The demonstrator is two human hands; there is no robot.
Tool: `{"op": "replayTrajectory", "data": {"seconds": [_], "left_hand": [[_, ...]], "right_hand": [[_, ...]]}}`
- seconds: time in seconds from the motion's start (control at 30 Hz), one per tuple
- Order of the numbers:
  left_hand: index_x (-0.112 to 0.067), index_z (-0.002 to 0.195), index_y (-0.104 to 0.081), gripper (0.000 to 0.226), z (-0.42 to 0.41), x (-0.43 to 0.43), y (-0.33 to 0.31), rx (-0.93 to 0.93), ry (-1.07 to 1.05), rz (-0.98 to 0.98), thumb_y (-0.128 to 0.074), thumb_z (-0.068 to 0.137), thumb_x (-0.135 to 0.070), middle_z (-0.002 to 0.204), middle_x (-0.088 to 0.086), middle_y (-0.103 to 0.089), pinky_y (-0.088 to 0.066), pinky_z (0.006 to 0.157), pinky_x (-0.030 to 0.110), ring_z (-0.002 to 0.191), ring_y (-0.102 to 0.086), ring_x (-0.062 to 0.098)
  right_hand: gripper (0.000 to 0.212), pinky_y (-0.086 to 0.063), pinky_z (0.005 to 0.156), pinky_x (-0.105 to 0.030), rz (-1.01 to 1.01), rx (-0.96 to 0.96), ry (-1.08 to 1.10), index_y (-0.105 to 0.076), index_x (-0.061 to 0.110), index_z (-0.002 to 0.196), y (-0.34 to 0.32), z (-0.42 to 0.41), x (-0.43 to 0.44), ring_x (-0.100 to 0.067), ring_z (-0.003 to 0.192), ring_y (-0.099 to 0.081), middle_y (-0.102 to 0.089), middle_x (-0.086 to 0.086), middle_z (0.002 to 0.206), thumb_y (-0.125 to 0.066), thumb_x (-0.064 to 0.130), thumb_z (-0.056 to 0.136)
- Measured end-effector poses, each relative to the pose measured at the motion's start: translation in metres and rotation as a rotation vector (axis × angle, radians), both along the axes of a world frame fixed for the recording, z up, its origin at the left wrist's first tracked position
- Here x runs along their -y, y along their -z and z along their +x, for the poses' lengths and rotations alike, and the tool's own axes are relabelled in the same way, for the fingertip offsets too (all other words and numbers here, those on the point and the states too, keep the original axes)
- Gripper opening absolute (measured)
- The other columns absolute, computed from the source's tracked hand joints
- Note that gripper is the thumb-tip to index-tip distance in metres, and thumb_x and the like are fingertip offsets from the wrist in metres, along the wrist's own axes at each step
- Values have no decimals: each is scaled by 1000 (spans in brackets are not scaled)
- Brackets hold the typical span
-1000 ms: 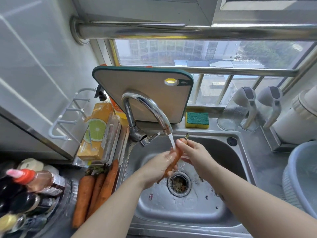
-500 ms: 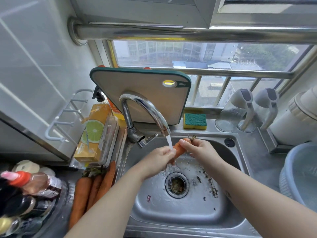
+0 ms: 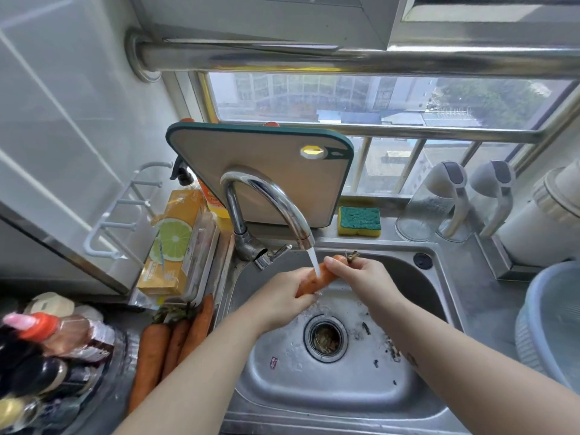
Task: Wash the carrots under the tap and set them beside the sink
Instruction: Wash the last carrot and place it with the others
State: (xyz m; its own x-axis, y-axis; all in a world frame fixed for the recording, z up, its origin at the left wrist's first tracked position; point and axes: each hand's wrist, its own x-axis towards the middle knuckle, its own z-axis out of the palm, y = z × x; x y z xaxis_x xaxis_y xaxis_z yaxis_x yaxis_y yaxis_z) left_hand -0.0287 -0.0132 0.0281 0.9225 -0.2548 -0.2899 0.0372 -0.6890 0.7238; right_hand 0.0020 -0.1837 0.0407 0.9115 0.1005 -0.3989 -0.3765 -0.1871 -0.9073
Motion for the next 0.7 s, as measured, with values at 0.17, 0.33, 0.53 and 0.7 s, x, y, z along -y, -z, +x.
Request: {"op": "replayTrajectory", "data": {"seconds": [0.17, 0.33, 0.53, 0.7], "left_hand": [[-31, 97, -61, 16, 2, 2, -4, -41, -1, -41, -51, 93, -43, 86, -12, -63, -45, 77, 31, 85, -60, 10], [-28, 77, -60, 50, 2, 1, 0, -182, 35, -173, -34, 84, -70, 62, -10, -56, -41, 65, 33, 60, -50, 14], [-15, 82, -65, 53, 10, 3, -3, -386, -50, -311, -27, 100, -48, 60, -1, -53, -36, 50, 20, 48, -44, 10], [-14, 80, -67, 55, 18, 1, -13, -430, -64, -207, -27, 100, -45, 55, -5, -53, -34, 47, 19, 47, -42, 10]], "right_hand": [[22, -46, 80, -23, -67, 14, -207, -74, 15, 91, -4, 3, 13, -5, 86, -66, -75, 4, 86, -72, 35, 81], [24, -47, 76, -14, -105, 101, -474, -69, 13, 101, -18, 7, 31, 0, 80, -64, -72, 3, 89, -76, 19, 79], [28, -45, 69, -11, -396, 351, -682, -63, 25, 96, -31, 16, 36, 5, 70, -57, -65, 11, 86, -80, 17, 75], [34, -51, 70, -29, -716, 666, -660, -58, 30, 100, -19, 10, 36, -10, 78, -61, -66, 13, 89, -76, 19, 74]]}}
